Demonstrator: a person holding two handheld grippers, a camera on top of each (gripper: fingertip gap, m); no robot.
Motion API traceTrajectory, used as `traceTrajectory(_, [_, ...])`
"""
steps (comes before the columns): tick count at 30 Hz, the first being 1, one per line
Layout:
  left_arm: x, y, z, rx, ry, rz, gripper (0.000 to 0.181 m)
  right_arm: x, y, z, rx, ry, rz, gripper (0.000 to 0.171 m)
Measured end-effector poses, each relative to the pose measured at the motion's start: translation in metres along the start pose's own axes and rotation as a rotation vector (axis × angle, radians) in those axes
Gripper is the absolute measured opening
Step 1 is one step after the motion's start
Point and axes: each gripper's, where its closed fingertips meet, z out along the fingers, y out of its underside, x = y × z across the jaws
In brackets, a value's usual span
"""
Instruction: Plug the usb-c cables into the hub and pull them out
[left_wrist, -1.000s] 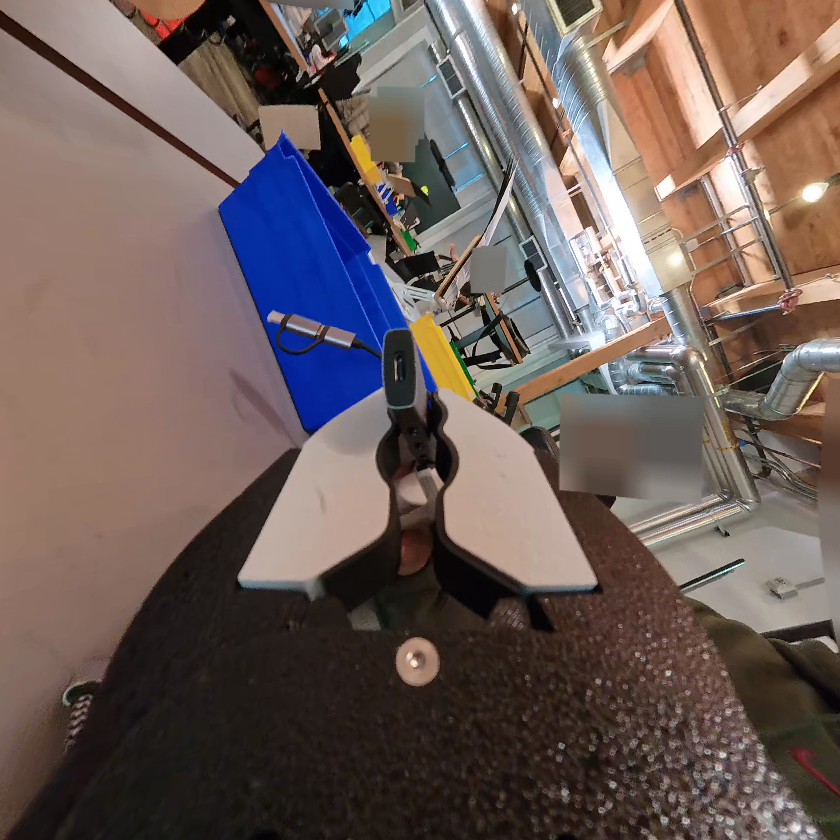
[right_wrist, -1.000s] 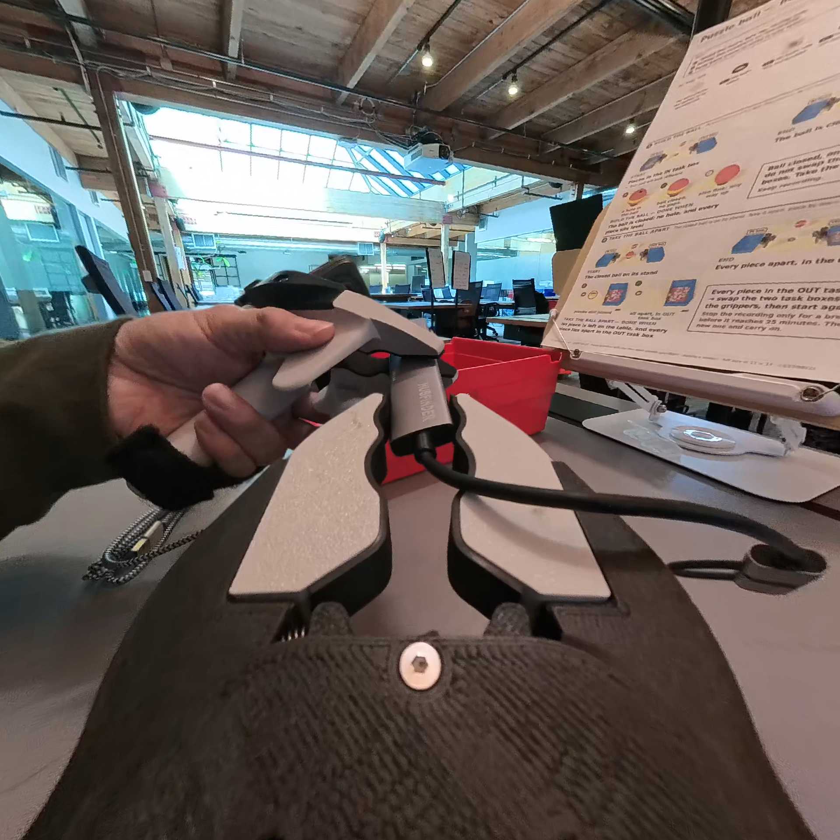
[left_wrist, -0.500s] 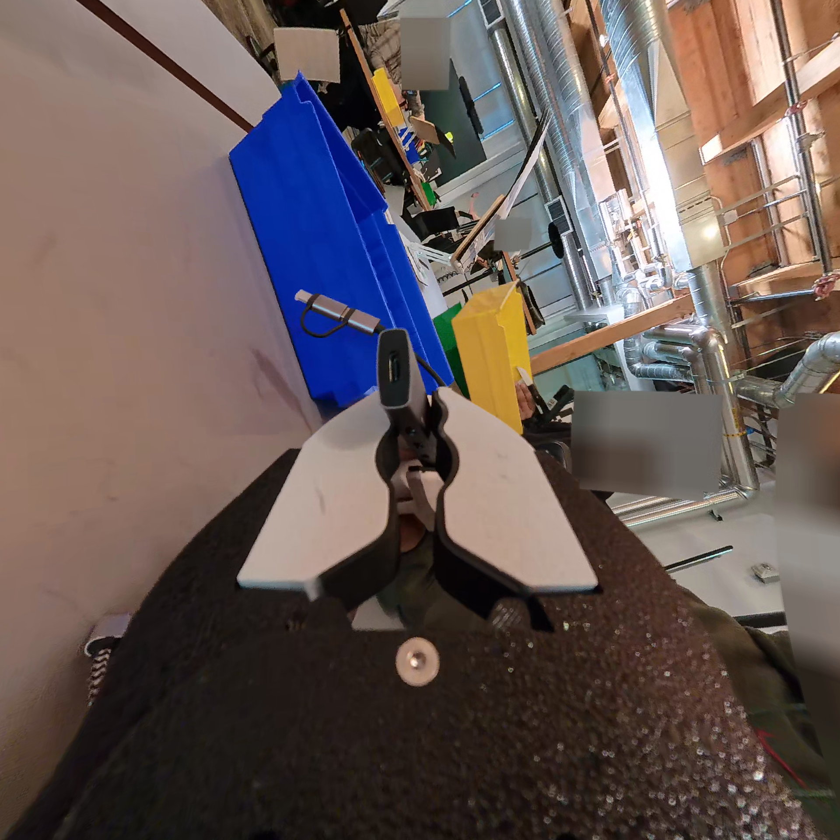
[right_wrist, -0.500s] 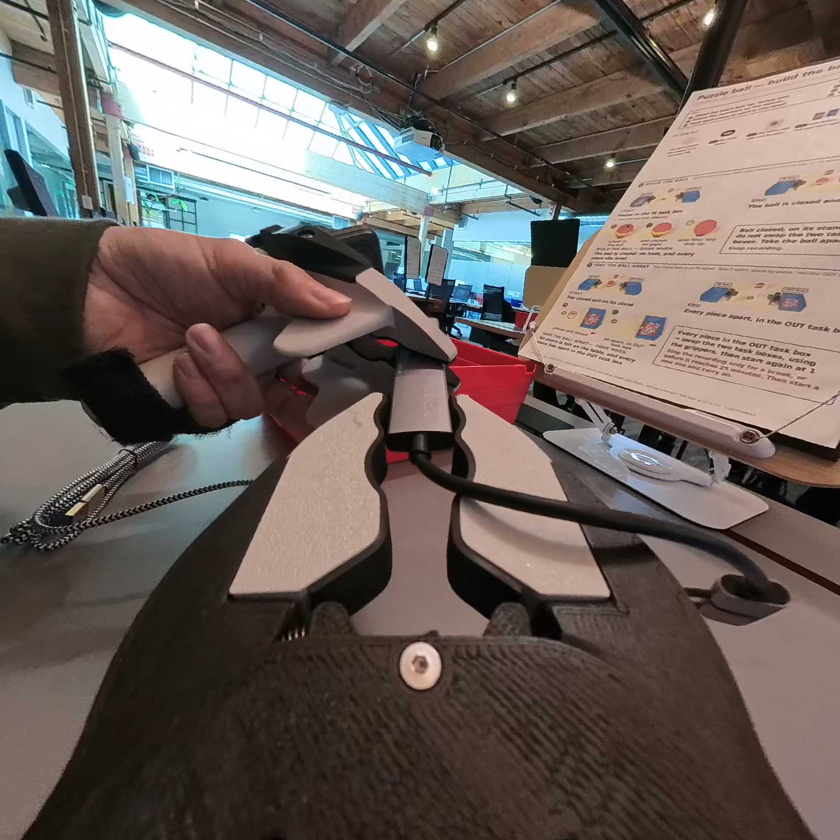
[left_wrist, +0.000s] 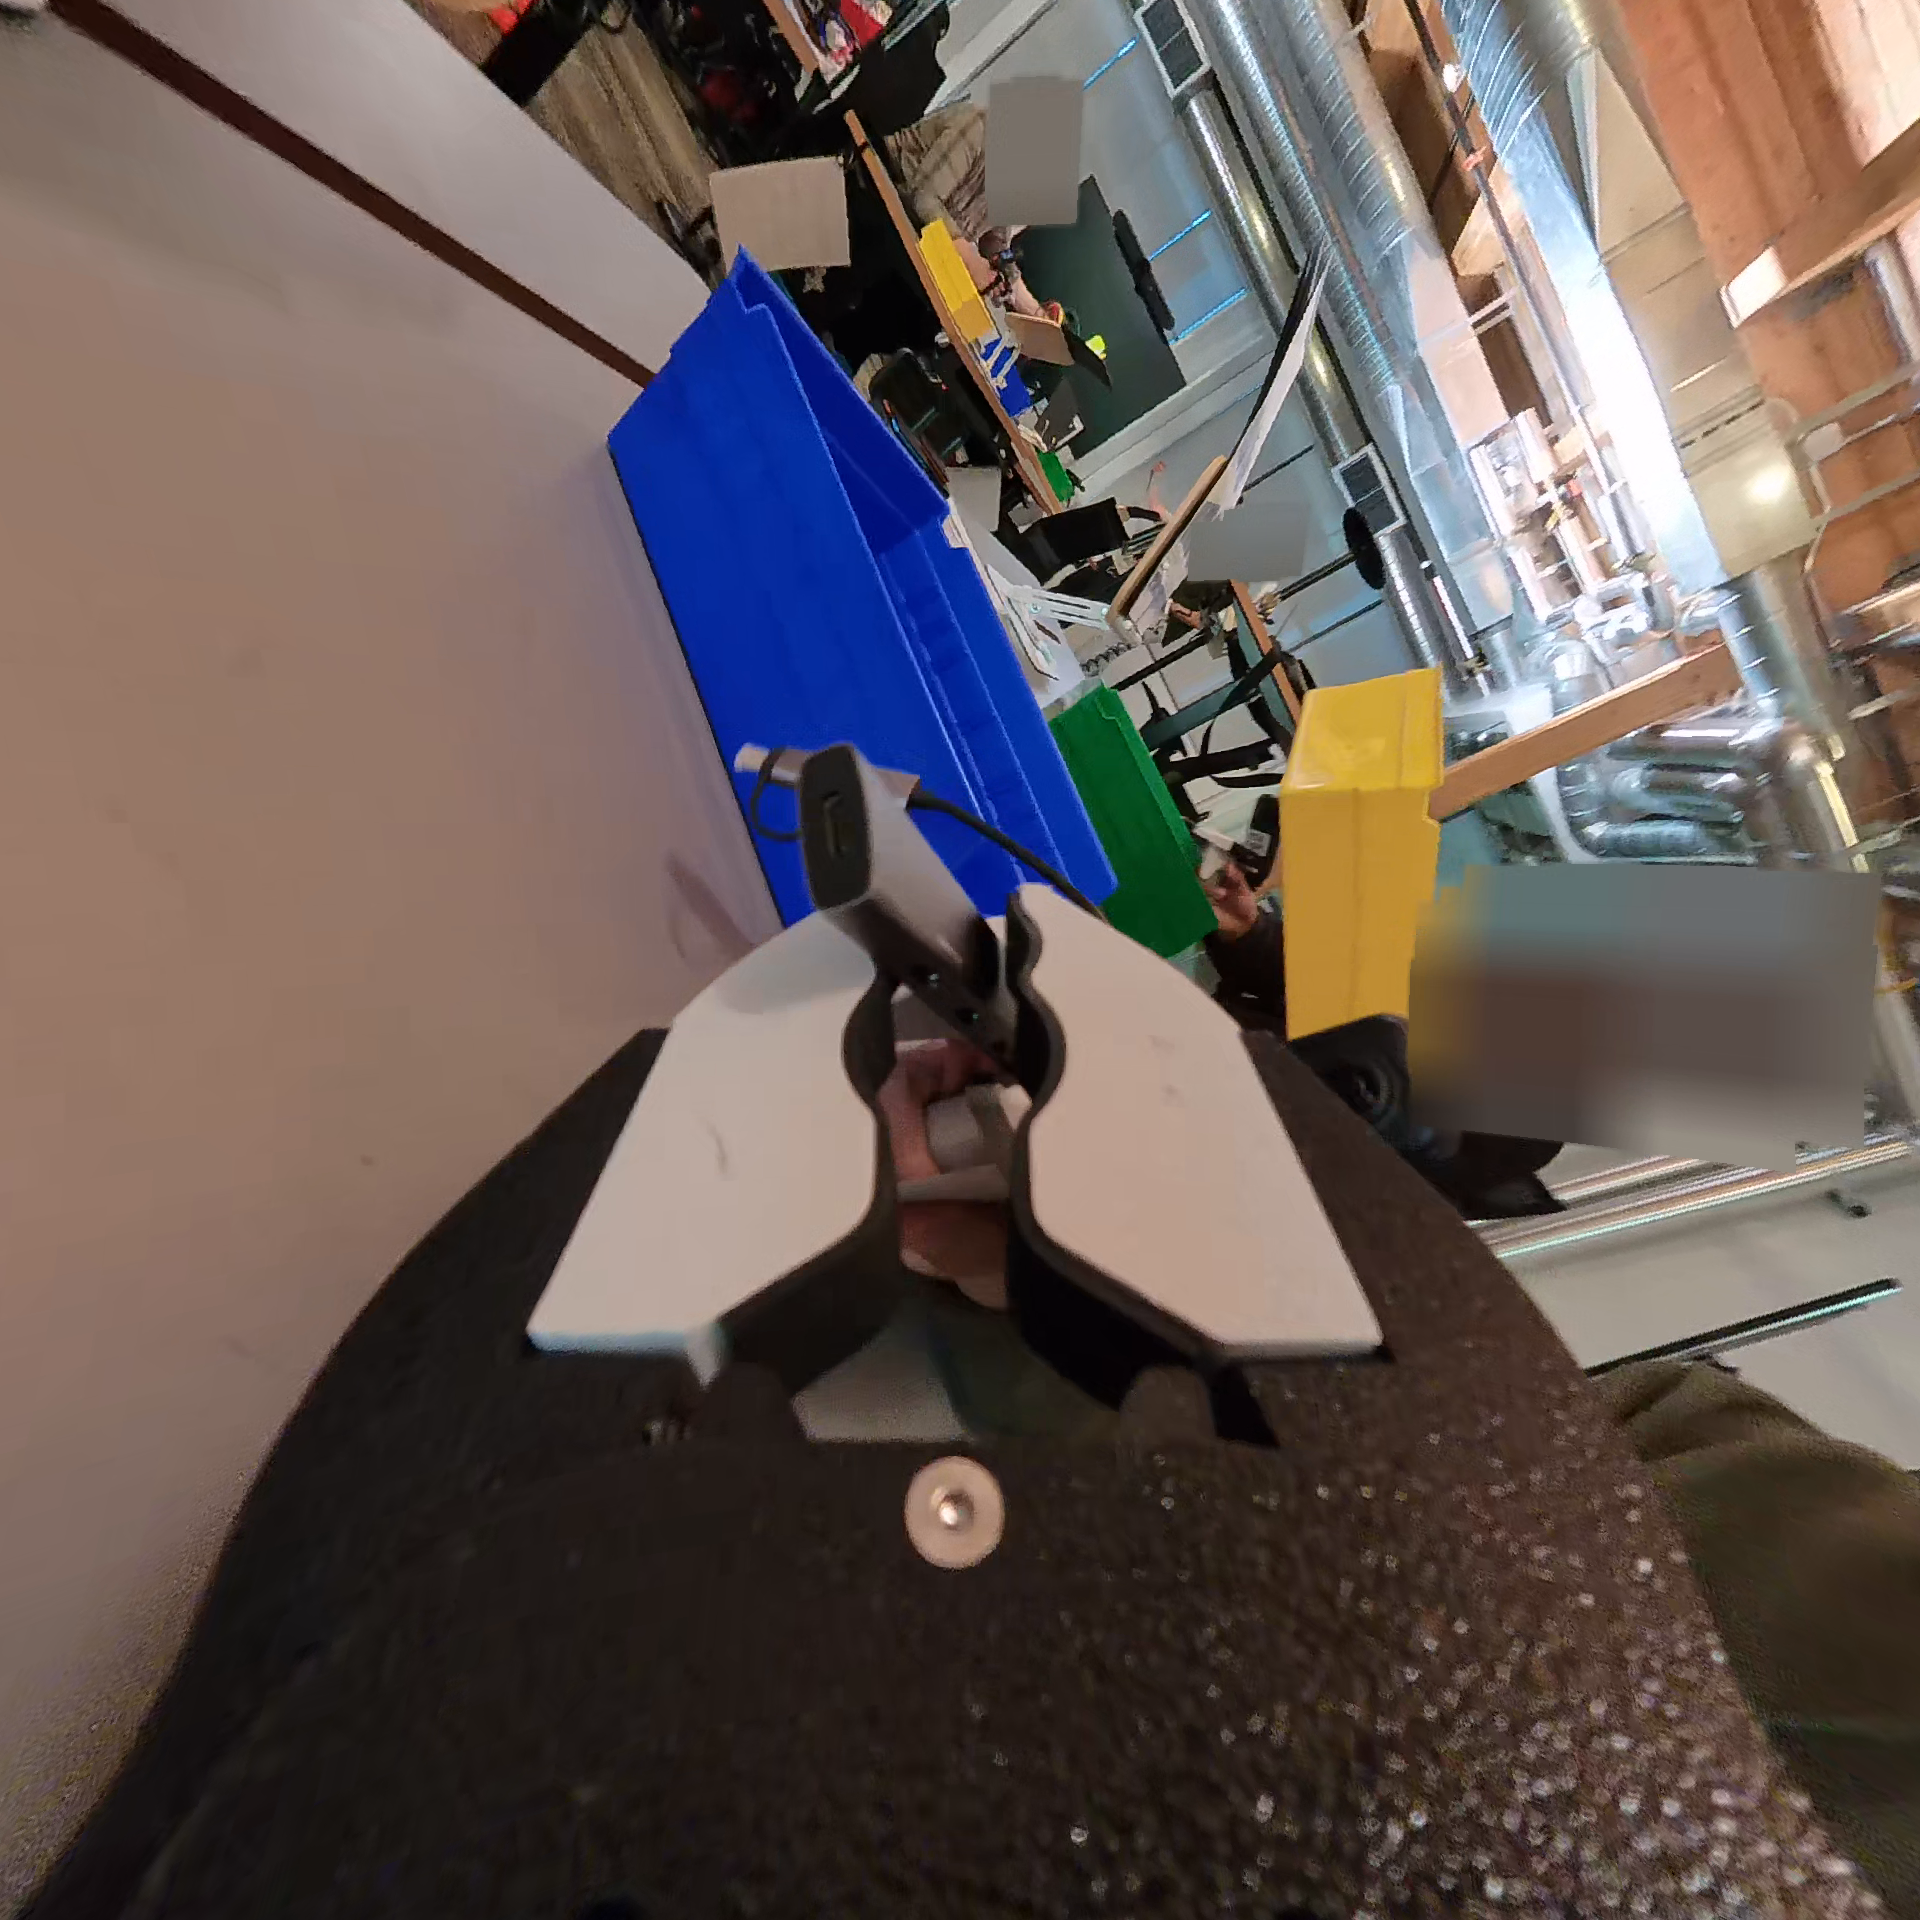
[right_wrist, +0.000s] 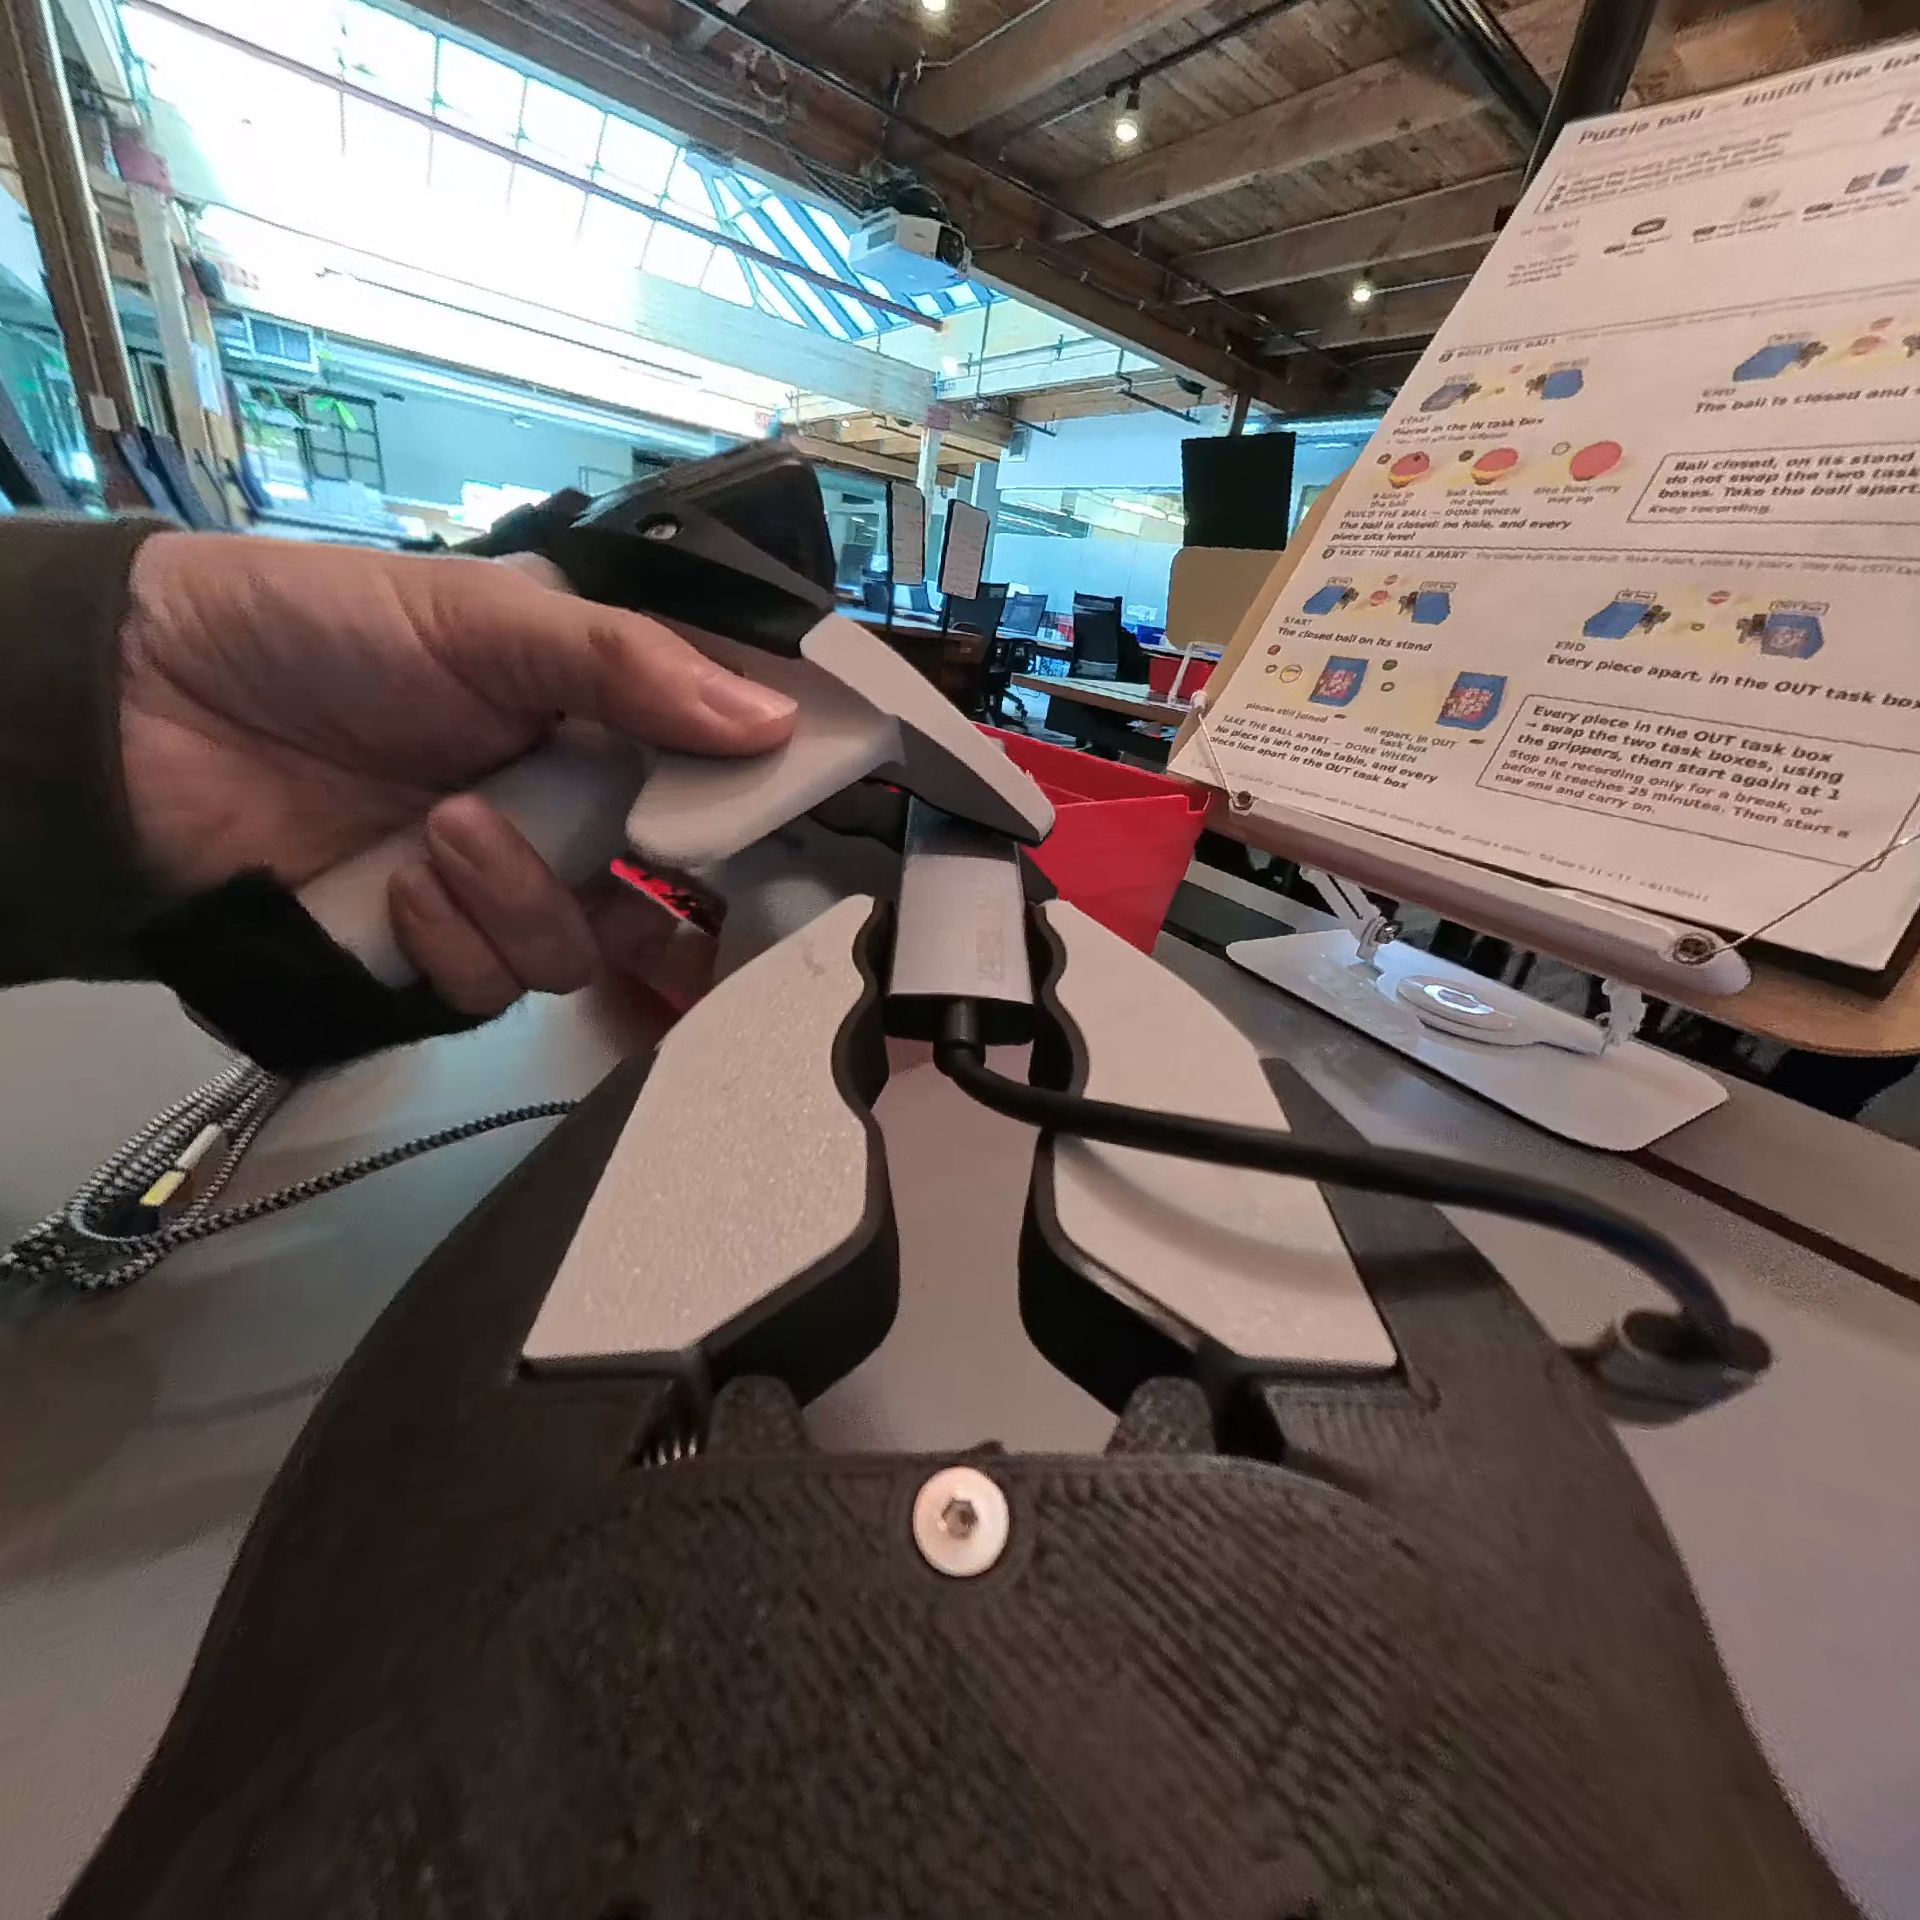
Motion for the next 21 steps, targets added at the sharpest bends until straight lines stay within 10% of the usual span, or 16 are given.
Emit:
traceTrajectory(12, [0.000,-0.021,-0.043,0.067,-0.151,0.392,0.036,0.020,0.002,-0.006,0.019,0.007,0.169,0.024])
traceTrajectory(21, [-0.061,0.031,-0.085,-0.562,-0.474,0.701,0.032,0.020,0.003,-0.005,0.018,0.011,0.149,0.024])
